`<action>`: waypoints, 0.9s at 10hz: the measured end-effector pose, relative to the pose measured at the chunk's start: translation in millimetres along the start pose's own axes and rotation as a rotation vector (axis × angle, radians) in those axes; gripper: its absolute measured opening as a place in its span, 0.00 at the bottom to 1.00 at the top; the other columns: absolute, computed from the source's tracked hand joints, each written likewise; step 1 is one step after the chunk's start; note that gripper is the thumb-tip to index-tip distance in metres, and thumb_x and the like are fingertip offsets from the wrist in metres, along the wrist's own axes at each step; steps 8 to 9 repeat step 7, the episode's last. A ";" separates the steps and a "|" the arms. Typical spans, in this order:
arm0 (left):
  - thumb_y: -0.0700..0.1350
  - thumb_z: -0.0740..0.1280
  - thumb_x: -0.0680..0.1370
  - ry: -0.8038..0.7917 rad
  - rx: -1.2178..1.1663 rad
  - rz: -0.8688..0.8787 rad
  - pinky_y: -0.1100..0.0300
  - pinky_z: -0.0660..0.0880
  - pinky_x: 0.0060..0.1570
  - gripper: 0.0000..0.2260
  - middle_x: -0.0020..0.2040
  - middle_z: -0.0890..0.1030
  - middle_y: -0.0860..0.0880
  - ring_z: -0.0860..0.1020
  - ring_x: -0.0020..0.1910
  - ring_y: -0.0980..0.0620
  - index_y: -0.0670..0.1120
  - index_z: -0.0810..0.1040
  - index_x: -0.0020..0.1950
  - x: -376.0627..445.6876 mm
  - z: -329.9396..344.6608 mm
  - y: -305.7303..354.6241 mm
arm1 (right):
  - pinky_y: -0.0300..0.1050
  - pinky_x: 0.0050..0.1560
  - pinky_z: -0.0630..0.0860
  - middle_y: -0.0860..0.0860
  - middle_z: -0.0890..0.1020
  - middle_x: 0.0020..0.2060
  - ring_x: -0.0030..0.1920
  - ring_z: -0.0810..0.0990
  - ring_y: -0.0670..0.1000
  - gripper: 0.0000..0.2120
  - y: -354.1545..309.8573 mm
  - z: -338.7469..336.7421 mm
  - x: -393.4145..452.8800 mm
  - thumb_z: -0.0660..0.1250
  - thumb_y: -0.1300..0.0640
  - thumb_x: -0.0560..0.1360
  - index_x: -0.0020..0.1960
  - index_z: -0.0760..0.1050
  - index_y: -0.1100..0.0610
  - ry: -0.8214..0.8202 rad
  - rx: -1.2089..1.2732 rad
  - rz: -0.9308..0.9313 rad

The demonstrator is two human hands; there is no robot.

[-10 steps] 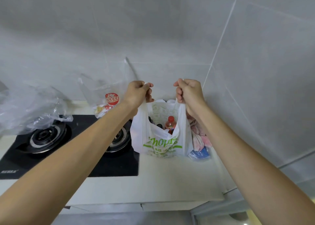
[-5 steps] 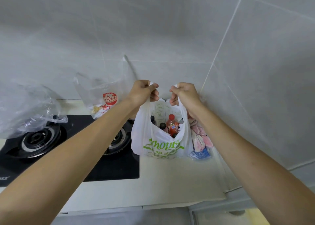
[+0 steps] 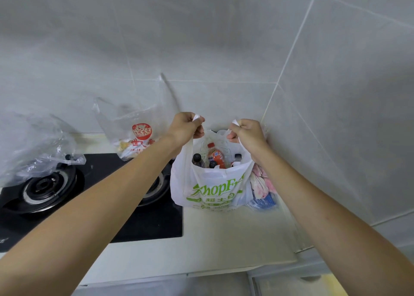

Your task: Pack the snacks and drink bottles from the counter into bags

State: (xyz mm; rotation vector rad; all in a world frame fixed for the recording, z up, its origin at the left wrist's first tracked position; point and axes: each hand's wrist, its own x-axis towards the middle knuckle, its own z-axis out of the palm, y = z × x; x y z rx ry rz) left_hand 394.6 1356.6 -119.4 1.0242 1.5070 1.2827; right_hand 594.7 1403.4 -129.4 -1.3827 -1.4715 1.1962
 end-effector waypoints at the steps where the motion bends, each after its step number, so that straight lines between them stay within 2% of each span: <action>1: 0.39 0.66 0.83 0.006 0.004 -0.007 0.55 0.83 0.44 0.07 0.31 0.79 0.47 0.78 0.31 0.51 0.35 0.80 0.51 0.0 2.8 -3.5 | 0.45 0.46 0.85 0.54 0.83 0.31 0.34 0.84 0.48 0.08 2.7 -0.3 3.3 0.68 0.64 0.77 0.39 0.79 0.63 0.015 -0.024 0.002; 2: 0.40 0.67 0.83 0.024 0.005 -0.010 0.54 0.82 0.45 0.07 0.31 0.80 0.47 0.79 0.32 0.51 0.36 0.80 0.48 0.9 3.5 -6.7 | 0.47 0.45 0.82 0.51 0.84 0.31 0.33 0.81 0.49 0.10 7.9 -1.2 8.3 0.69 0.60 0.76 0.36 0.78 0.61 0.030 -0.083 0.022; 3: 0.41 0.67 0.83 0.044 0.043 -0.020 0.54 0.82 0.48 0.09 0.36 0.81 0.44 0.80 0.33 0.51 0.35 0.79 0.49 1.3 5.0 -9.8 | 0.47 0.41 0.76 0.50 0.85 0.31 0.30 0.77 0.51 0.08 13.4 -3.3 11.3 0.69 0.59 0.76 0.38 0.79 0.59 0.043 -0.111 0.029; 4: 0.43 0.66 0.83 0.065 0.098 -0.014 0.65 0.79 0.42 0.12 0.40 0.83 0.42 0.80 0.34 0.55 0.33 0.80 0.53 1.7 6.0 -13.3 | 0.39 0.40 0.77 0.49 0.85 0.33 0.32 0.80 0.46 0.03 14.8 -6.4 9.7 0.71 0.60 0.77 0.45 0.81 0.58 0.065 -0.099 0.014; 5: 0.45 0.68 0.82 0.086 0.154 -0.004 0.66 0.75 0.44 0.11 0.45 0.86 0.43 0.81 0.40 0.55 0.36 0.82 0.54 -0.9 6.0 -13.2 | 0.28 0.36 0.72 0.45 0.84 0.34 0.34 0.80 0.37 0.02 13.7 -8.4 7.9 0.72 0.60 0.77 0.46 0.80 0.55 0.079 -0.117 -0.017; 6: 0.43 0.69 0.81 0.115 0.207 0.021 0.65 0.76 0.47 0.07 0.50 0.85 0.47 0.82 0.49 0.51 0.41 0.83 0.56 1.3 1.7 -17.8 | 0.33 0.46 0.76 0.42 0.83 0.39 0.42 0.82 0.42 0.08 18.1 -11.1 8.1 0.72 0.61 0.77 0.43 0.79 0.50 0.061 -0.094 -0.046; 7: 0.39 0.69 0.80 0.115 0.213 0.037 0.61 0.77 0.46 0.05 0.49 0.83 0.46 0.80 0.47 0.50 0.42 0.82 0.54 -1.2 -2.6 -17.4 | 0.32 0.47 0.77 0.44 0.84 0.40 0.43 0.83 0.43 0.09 19.7 -10.3 8.5 0.71 0.62 0.77 0.43 0.79 0.49 0.055 -0.068 -0.076; 9: 0.39 0.69 0.80 0.115 0.213 0.037 0.61 0.77 0.46 0.05 0.49 0.83 0.46 0.80 0.47 0.50 0.42 0.82 0.54 -1.2 -2.6 -17.4 | 0.32 0.47 0.77 0.44 0.84 0.40 0.43 0.83 0.43 0.09 19.7 -10.3 8.5 0.71 0.62 0.77 0.43 0.79 0.49 0.055 -0.068 -0.076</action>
